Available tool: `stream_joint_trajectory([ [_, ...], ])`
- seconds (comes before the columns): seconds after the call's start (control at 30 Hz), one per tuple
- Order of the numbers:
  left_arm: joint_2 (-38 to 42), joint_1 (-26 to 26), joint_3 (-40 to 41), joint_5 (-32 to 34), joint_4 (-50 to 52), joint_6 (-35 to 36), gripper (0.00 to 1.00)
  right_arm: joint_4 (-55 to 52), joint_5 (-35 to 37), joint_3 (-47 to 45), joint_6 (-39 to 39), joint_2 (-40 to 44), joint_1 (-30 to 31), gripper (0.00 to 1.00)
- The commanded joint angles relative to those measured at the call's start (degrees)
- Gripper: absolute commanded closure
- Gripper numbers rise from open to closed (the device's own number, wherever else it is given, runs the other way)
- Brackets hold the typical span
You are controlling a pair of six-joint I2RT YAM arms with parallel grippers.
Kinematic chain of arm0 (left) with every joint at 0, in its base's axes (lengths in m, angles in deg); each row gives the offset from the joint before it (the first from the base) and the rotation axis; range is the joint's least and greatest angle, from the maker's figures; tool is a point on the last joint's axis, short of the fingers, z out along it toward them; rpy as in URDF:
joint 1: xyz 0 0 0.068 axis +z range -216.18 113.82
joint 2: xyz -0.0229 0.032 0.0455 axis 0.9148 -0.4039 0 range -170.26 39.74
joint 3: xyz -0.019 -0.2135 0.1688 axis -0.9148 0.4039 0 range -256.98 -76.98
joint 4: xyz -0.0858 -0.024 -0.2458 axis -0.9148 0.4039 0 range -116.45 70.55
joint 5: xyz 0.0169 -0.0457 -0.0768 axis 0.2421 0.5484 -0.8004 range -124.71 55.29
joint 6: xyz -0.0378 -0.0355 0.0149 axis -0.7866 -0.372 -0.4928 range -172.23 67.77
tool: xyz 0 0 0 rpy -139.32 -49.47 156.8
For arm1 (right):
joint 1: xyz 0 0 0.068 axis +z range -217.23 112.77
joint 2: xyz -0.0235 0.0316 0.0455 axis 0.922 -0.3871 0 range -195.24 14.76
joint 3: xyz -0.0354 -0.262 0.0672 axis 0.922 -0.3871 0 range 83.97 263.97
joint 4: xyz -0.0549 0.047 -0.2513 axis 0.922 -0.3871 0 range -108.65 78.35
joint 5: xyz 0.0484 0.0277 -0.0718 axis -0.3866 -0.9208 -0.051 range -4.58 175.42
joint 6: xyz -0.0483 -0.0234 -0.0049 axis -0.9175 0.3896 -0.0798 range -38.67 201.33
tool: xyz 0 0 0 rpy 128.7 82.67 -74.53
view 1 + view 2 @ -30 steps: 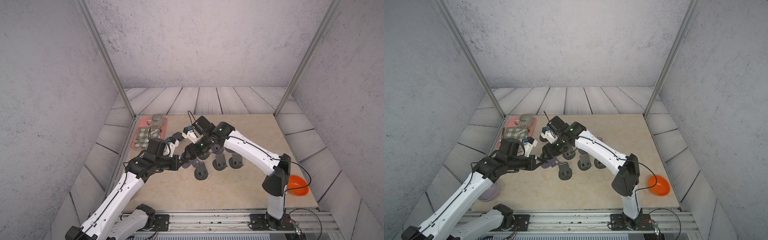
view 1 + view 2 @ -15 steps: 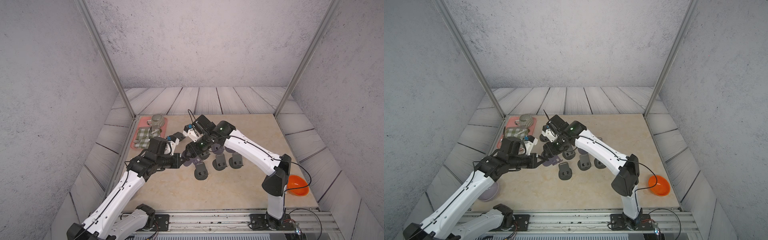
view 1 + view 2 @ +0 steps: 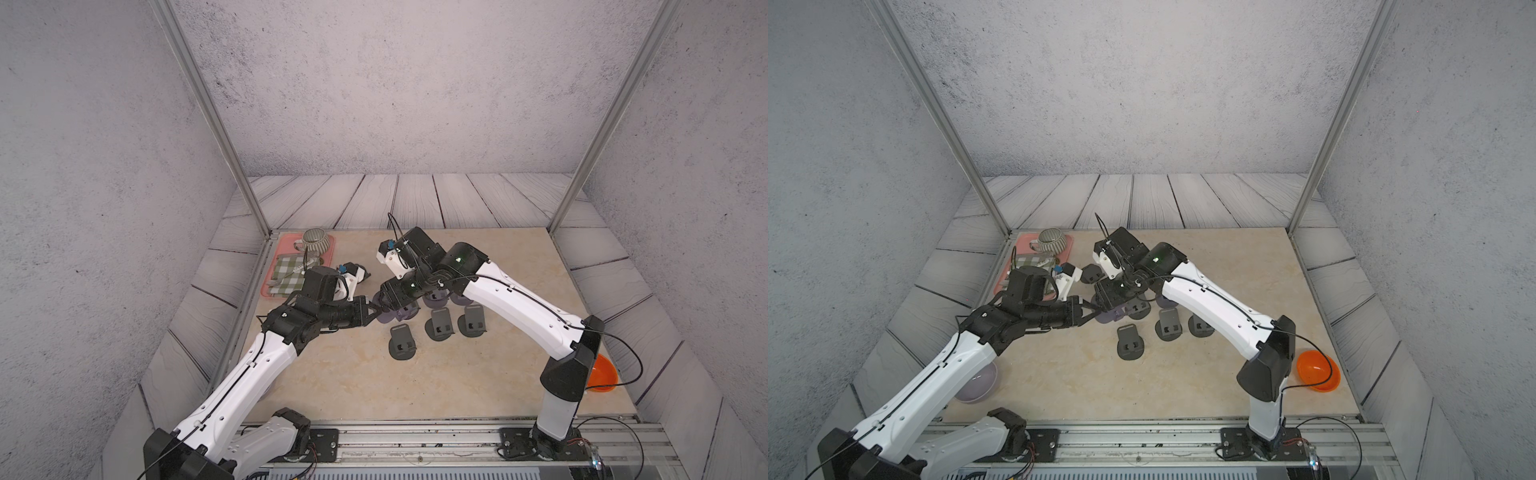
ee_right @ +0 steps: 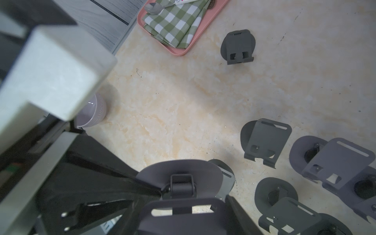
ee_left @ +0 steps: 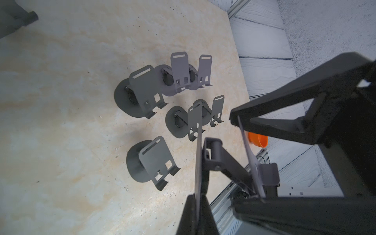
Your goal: Open the phone stand
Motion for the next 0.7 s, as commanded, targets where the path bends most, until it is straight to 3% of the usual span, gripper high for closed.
stream_joint_trajectory([
  [0.0,-3.17,2.94,2.13,7.73,8.87,-3.77,1.0,0.18,3.53,0.81,0.52,7.92,-0.08,0.53],
  [0.67,-6.35,5.63,2.8,6.98,6.96,-4.69,1.0,-6.01,7.55,7.16,0.66,15.69,-0.01,0.53],
])
